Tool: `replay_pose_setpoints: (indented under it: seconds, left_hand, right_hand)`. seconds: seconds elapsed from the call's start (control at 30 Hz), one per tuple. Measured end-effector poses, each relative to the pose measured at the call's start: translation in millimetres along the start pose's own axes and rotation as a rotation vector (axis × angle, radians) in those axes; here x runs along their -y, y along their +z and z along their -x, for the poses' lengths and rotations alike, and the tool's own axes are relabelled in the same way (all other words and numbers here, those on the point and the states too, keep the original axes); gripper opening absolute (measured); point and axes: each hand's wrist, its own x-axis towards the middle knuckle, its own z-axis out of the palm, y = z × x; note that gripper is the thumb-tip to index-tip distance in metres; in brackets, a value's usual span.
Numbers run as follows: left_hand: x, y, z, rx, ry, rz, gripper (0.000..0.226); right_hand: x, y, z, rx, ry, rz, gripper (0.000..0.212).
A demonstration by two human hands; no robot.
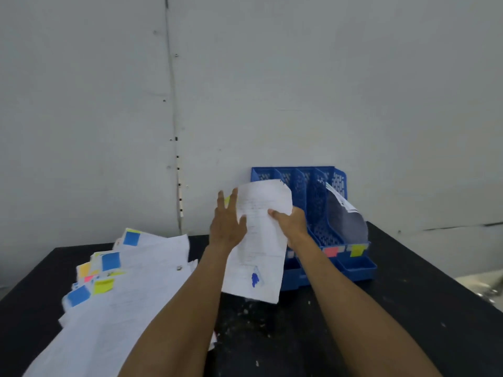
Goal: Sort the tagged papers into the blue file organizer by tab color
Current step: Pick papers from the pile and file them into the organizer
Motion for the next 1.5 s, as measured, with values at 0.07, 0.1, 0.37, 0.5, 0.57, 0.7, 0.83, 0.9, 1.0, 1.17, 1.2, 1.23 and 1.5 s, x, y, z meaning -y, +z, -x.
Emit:
replay_pose_setpoints:
  seconds: [0.07,0.1,0.37,0.5,0.57,0.7,0.83,0.9,1.0,1.17,1.2,1.23,1.5]
  left_hand:
    - [-24.7,26.1,-4.6,0.022,0.062,-0.001,0.074]
    - [-38.1,39.0,-6.9,0.024,0.100,0.013,0.075]
    - [-121.9,130.4,-22.3,0.234,0.211,0.230,0.080]
    - [-150.8,169.5,-29.9,0.399,0.188,0.298,0.075]
    - [-160.3,189.5,-35.1,0.448,0.192,0.335,0.073]
    - [-175.0,225.8,-46.0,0.519,0.152,0.470,0.077]
    - [-178.9,243.6,-52.8,0.479,0.132,0.571,0.087]
    - [-180.0,242.7,-55.7,0.469,0.156,0.607,0.086]
    - [-180.2,249.8,-66.5,0.440,0.191,0.630,0.071]
    - [-190.1,261.7,-78.2,0.494,0.102,0.681,0.070]
    - [-190.5,264.2,-78.5,0.496,0.054,0.702,0.077]
    - [-191.3,264.1,-77.8,0.487,0.014,0.713,0.082]
    - [-178.8,258.6,-71.9,0.507,-0.072,0.755,0.107]
  right_hand:
    - [6.6,-25.5,-14.0,-0.068,-0.045,0.028,0.021]
    - [10.5,-39.7,-19.8,-0.106,-0.069,0.051,0.024]
    - [33.5,-133.8,-62.4,-0.477,-0.290,0.251,0.032]
    - [40.0,-156.3,-70.7,-0.638,-0.475,0.297,0.029]
    - [33.5,-163.2,-78.7,-0.681,-0.585,0.319,0.027]
    - [15.5,-171.6,-92.4,-0.720,-0.829,0.377,0.018]
    - [6.7,-169.0,-99.2,-0.681,-0.955,0.365,0.016]
    - [2.3,-168.8,-102.5,-0.684,-0.998,0.379,0.011]
    - [-2.5,-170.3,-105.5,-0.694,-1.037,0.369,0.016]
    - [-16.1,-175.3,-112.5,-0.697,-0.907,0.381,0.014]
    - [-19.8,-176.8,-113.5,-0.685,-0.850,0.391,0.015]
    - [-23.6,-179.0,-115.6,-0.675,-0.789,0.400,0.015]
    - [-45.3,-176.6,-121.5,-0.641,-0.356,0.867,0.038]
